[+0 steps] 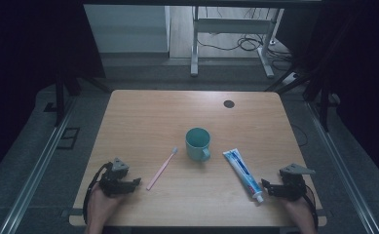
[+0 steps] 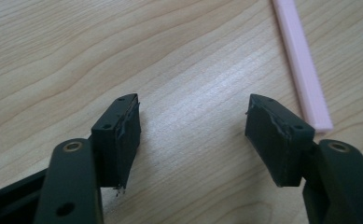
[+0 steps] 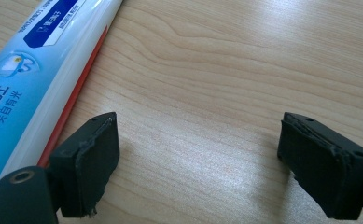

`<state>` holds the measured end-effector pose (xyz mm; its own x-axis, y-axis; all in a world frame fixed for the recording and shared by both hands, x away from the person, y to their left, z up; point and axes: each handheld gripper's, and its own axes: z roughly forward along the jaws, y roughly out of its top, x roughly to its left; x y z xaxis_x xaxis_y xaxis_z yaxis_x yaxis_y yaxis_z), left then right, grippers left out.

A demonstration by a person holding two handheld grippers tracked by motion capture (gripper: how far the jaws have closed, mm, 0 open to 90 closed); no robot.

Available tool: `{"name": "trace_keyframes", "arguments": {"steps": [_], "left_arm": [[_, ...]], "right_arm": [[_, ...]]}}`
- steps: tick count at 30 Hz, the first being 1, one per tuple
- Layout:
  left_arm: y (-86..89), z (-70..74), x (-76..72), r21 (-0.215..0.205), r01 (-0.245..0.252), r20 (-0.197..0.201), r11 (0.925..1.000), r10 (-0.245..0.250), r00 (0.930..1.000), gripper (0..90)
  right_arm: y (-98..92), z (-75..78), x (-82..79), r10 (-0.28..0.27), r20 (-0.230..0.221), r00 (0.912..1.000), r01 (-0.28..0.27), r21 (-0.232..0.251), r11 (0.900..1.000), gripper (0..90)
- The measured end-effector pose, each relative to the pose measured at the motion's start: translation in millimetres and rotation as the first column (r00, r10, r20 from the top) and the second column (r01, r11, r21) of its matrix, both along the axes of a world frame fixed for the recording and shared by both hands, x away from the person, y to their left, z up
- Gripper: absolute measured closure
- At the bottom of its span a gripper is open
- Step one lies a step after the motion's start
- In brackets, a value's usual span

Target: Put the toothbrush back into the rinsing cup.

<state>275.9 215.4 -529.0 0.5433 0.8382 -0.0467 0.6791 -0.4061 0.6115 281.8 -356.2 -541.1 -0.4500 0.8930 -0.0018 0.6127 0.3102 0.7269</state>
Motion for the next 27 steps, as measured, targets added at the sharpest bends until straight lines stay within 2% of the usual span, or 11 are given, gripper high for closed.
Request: {"name": "trace_keyframes", "arguments": {"steps": [14, 19, 27], "left_arm": [[-7.8, 12.2, 3.1, -0.001, 0.057, -0.047, 0.9984, -0.057, 0.9973, 48.1], [-13.9, 16.9, 7.5, 0.012, 0.091, -0.081, 0.9958, -0.090, 0.9926, 53.8], [-24.5, 22.2, 14.3, 0.039, 0.122, -0.130, 0.9918, -0.116, 0.9848, 56.0]], "right_arm": [[-0.1, 0.0, 0.0, 0.000, 0.000, 1.0000, 0.000, -0.001, 1.000, 12.3], [-0.1, 0.0, 0.0, 0.001, 0.001, 1.0000, -0.001, -0.001, 1.000, 12.2], [-0.1, 0.0, 0.0, 0.001, 0.001, 1.0000, -0.001, -0.002, 1.000, 12.2]]}}
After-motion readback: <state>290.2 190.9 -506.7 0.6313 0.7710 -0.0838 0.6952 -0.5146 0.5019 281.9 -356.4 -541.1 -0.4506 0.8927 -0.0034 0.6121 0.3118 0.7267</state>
